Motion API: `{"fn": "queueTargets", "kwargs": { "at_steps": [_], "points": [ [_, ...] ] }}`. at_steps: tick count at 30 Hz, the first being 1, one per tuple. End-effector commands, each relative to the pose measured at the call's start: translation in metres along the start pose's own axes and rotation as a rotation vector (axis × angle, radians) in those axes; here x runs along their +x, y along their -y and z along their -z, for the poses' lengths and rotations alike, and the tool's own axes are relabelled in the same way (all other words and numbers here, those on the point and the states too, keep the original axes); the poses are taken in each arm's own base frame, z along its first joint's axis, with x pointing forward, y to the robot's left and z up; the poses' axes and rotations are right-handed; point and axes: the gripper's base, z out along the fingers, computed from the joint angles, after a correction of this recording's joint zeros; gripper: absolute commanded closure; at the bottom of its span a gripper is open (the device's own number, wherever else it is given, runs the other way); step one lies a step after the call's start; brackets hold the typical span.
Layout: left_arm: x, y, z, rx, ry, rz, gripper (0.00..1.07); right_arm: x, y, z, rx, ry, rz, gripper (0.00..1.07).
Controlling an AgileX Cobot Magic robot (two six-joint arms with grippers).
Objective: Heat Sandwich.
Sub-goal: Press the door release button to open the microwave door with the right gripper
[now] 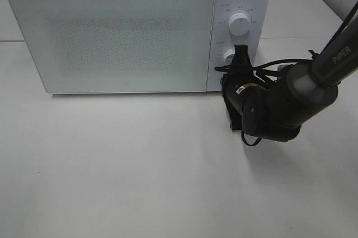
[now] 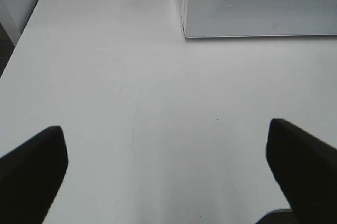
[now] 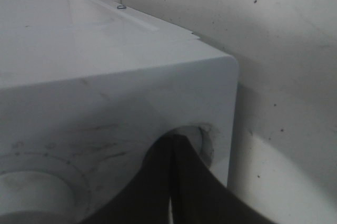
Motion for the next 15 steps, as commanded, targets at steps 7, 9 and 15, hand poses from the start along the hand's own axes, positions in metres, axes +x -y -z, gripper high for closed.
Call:
{"fn": "queueTargets", "kwargs": {
  "at_steps": [7, 9, 15],
  "points": [
    [-0.0004, 0.0, 0.001, 0.003, 0.018, 0.003, 0.09, -0.0075, -0.0478, -0.0168, -0.222, 0.066, 0.004, 1.07],
    [-0.0004, 0.0, 0.001, 0.003, 0.018, 0.003, 0.09, -0.0079, -0.0496, -0.0166, -0.237, 0.072, 0.004, 1.07],
    [-0.0004, 0.0, 0.001, 0.003, 0.018, 0.003, 0.09, -0.0077, -0.049, -0.0168, -0.23, 0.07, 0.004, 1.07]
  ]
}}
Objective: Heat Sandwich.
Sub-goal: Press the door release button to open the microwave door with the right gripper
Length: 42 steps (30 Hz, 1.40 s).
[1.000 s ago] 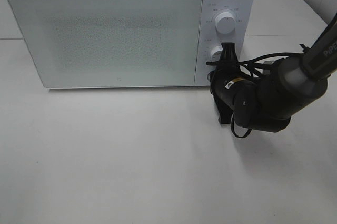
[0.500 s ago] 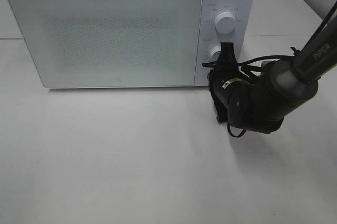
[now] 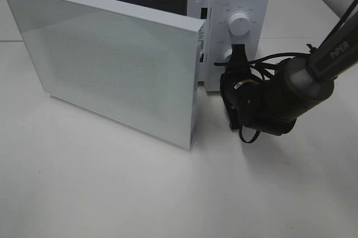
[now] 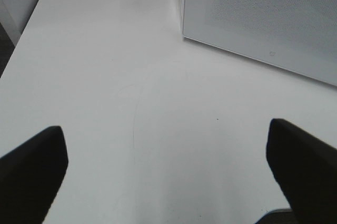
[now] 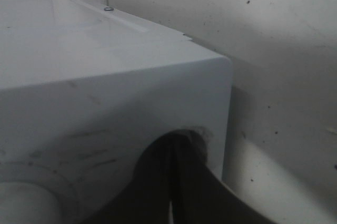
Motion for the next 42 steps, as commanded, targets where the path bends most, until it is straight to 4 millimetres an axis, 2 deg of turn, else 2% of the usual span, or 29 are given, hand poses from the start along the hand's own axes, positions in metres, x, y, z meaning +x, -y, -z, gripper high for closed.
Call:
{"fn": "queueTargets", "kwargs": {
  "at_steps": [1, 29, 42],
  "points": [
    [0.0, 0.0, 0.001, 0.003, 0.018, 0.003, 0.09, -0.01, -0.046, -0.009, -0.275, 0.059, -0.006, 1.07],
    [0.0, 0.0, 0.001, 0.003, 0.018, 0.003, 0.09, -0.007, -0.039, -0.01, -0.201, 0.028, 0.002, 1.07],
    [0.0, 0.0, 0.001, 0.003, 0.018, 0.003, 0.09, -0.009, -0.024, 0.004, -0.068, -0.011, 0.019, 1.07]
  ]
}}
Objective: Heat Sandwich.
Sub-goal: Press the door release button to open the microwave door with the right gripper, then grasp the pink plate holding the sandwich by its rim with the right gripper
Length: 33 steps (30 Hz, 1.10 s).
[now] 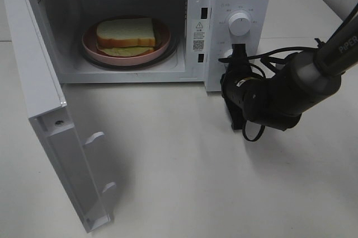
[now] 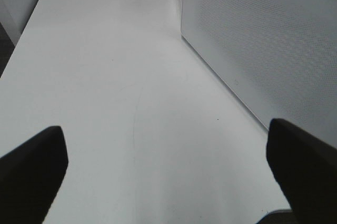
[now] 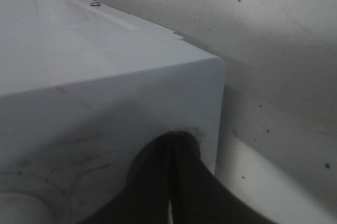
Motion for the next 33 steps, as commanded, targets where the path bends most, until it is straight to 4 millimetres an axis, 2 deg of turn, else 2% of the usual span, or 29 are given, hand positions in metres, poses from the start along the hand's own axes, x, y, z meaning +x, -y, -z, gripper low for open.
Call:
{"fn": "queueTargets", "kwargs": {
  "at_steps": [1, 7, 15, 27, 33],
  "points": [
    [0.0, 0.0, 0.001, 0.003, 0.018, 0.003, 0.09, -0.003, -0.02, 0.006, -0.114, 0.014, 0.014, 1.07],
    [0.0, 0.0, 0.001, 0.003, 0.018, 0.003, 0.09, 0.006, -0.012, 0.016, -0.088, -0.014, 0.026, 1.07],
    [0.0, 0.0, 0.001, 0.003, 0.018, 0.003, 0.09, 0.003, -0.002, 0.032, -0.053, -0.014, 0.039, 1.07],
    [0.0, 0.0, 0.001, 0.003, 0.018, 0.003, 0.09, 0.001, 0.009, 0.072, 0.0, -0.058, 0.08, 1.07],
    [0.0, 0.0, 0.001, 0.003, 0.018, 0.003, 0.09, 0.005, 0.009, 0.092, 0.066, -0.185, 0.181, 1.07]
  ]
}}
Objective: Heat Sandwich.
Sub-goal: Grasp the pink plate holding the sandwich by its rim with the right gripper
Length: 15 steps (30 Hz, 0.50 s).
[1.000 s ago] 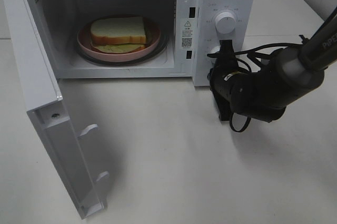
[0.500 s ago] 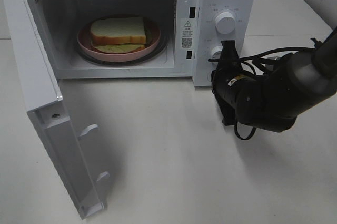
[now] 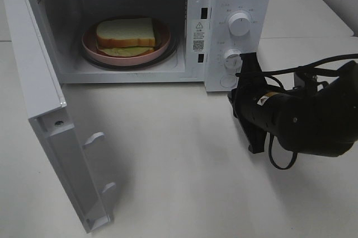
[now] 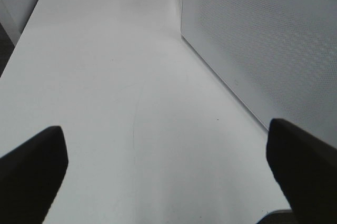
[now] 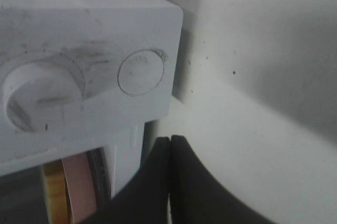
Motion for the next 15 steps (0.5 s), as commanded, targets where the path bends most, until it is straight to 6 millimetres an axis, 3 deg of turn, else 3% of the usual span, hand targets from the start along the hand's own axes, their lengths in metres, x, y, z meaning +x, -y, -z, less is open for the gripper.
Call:
{"fn": "queueTargets", "kwargs": {
  "at_steps": [1, 13, 15],
  "points": [
    [0.0, 0.0, 0.001, 0.003, 0.018, 0.003, 0.09, 0.008, -0.004, 0.01, 0.025, -0.091, 0.098, 1.07],
    [0.0, 0.0, 0.001, 0.003, 0.018, 0.003, 0.09, 0.019, 0.0, 0.026, 0.182, -0.28, 0.409, 1.07],
    [0.0, 0.0, 0.001, 0.003, 0.018, 0.003, 0.09, 0.023, -0.003, 0.027, 0.23, -0.333, 0.533, 1.07]
  ]
}}
